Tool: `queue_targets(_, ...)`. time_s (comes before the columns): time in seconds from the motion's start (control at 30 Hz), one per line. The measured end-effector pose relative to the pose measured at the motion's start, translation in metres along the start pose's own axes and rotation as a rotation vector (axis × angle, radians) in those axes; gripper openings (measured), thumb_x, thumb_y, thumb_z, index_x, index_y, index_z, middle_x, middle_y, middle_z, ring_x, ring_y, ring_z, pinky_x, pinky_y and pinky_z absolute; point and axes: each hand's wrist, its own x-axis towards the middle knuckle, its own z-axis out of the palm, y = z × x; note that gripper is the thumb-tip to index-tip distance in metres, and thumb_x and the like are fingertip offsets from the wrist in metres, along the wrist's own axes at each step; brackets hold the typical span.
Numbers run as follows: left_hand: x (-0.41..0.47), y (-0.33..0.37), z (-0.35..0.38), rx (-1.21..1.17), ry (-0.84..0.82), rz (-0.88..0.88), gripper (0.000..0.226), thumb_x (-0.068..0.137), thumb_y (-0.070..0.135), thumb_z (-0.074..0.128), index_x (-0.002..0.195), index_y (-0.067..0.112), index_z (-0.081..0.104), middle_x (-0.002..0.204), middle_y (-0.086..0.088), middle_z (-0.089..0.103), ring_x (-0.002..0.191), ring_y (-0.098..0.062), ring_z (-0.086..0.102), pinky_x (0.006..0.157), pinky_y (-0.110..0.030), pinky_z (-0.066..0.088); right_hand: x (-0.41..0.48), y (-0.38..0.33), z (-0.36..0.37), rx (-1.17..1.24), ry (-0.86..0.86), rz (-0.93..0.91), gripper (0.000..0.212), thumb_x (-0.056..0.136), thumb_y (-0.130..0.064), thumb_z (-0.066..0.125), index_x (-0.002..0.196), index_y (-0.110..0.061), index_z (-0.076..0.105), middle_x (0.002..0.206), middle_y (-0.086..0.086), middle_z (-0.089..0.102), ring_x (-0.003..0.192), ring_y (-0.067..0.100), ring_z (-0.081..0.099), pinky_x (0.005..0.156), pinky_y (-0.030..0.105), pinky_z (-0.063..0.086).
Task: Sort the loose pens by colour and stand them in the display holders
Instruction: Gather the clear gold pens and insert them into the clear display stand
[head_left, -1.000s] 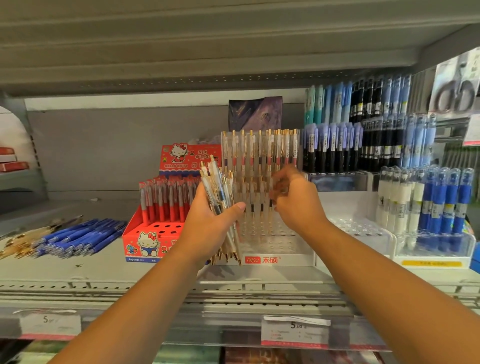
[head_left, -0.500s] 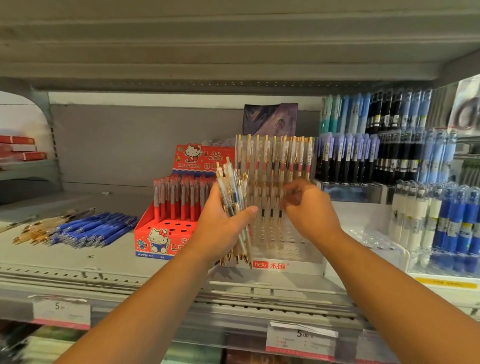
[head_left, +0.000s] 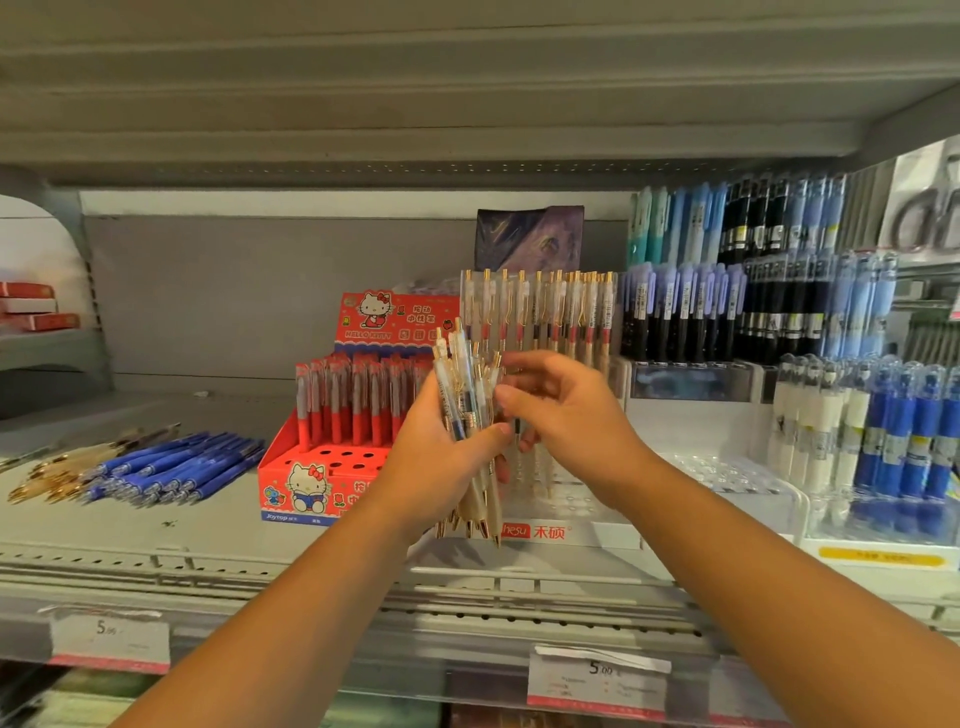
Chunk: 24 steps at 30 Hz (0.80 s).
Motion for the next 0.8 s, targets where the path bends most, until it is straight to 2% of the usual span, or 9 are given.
queue_targets(0.1,0.001,-0.001,0.001,-0.035,-0.028,-0.014,0.054,0.088,0.006,0.07,0.13,0.034,0.05,0.104,0.0,0.072,0.078,-0.022,0.072,0.07,-0.037,0.058,0.001,0.002,-0.003,0.065,-0.013,0.062,0.029,0.087,-0.007,0.071,0.106,-0.027,0.061,0.093,0.003,0.072,0.072,0.009,0.069,0.055,0.023,0.053)
queue_targets(0.2,0.003,-0.002,0.002,-0.101,-0.049,-0.052,0.054,0.088,0.002,0.069,0.129,0.032,0.05,0.102,-0.004,0.073,0.074,-0.032,0.073,0.061,-0.042,0.06,0.003,0.004,-0.006,0.097,0.011,0.083,0.028,0.085,-0.005,0.072,0.102,-0.022,0.06,0.081,0.001,0.072,0.075,0.015,0.07,0.063,0.028,0.056)
queue_targets(0.3,0.004,-0.003,0.003,-0.11,-0.008,-0.037,0.052,0.087,-0.001,0.069,0.125,0.031,0.053,0.103,-0.004,0.073,0.085,-0.028,0.074,0.063,-0.039,0.061,0.003,0.003,-0.007,0.081,0.055,0.063,0.028,0.083,-0.002,0.074,0.101,-0.019,0.061,0.077,0.001,0.071,0.075,0.017,0.071,0.073,0.033,0.06)
queue_targets(0.4,0.005,-0.004,0.003,-0.101,0.038,0.006,0.048,0.088,-0.002,0.068,0.125,0.024,0.053,0.105,-0.001,0.073,0.088,-0.025,0.073,0.066,-0.038,0.061,0.0,0.0,-0.006,0.134,0.092,0.032,0.028,0.082,0.002,0.073,0.102,-0.015,0.061,0.08,0.004,0.068,0.073,0.018,0.072,0.068,0.033,0.061)
queue_targets(0.5,0.005,-0.003,0.002,-0.119,0.05,0.022,0.046,0.089,-0.002,0.067,0.126,0.021,0.052,0.106,-0.001,0.074,0.089,-0.026,0.074,0.066,-0.036,0.061,-0.003,-0.003,-0.006,0.141,0.107,-0.016,0.028,0.083,0.003,0.071,0.103,-0.014,0.061,0.085,0.006,0.066,0.08,0.025,0.072,0.071,0.038,0.062)
queue_targets(0.57,0.004,-0.003,0.001,-0.117,0.051,0.025,0.046,0.089,0.0,0.067,0.127,0.021,0.052,0.106,0.0,0.074,0.088,-0.024,0.074,0.067,-0.034,0.061,-0.005,-0.004,-0.005,0.139,0.118,-0.041,0.027,0.084,0.003,0.071,0.102,-0.014,0.062,0.087,0.007,0.066,0.079,0.022,0.072,0.071,0.037,0.062)
queue_targets(0.73,0.004,-0.006,-0.002,-0.015,0.09,0.021,0.048,0.087,0.009,0.072,0.121,0.037,0.053,0.102,0.018,0.073,0.091,0.001,0.069,0.064,-0.008,0.051,0.003,-0.005,-0.015,0.225,0.262,-0.014,0.026,0.09,0.003,0.062,0.103,-0.019,0.061,0.094,0.008,0.067,0.077,0.018,0.073,0.066,0.029,0.06)
queue_targets(0.8,0.004,-0.008,-0.004,0.015,0.09,0.012,0.048,0.087,0.01,0.071,0.121,0.038,0.052,0.102,0.015,0.073,0.09,-0.003,0.071,0.066,-0.01,0.053,0.007,-0.004,-0.027,0.258,0.345,-0.012,0.024,0.092,0.001,0.06,0.102,-0.021,0.06,0.092,0.004,0.067,0.075,0.018,0.072,0.067,0.03,0.06)
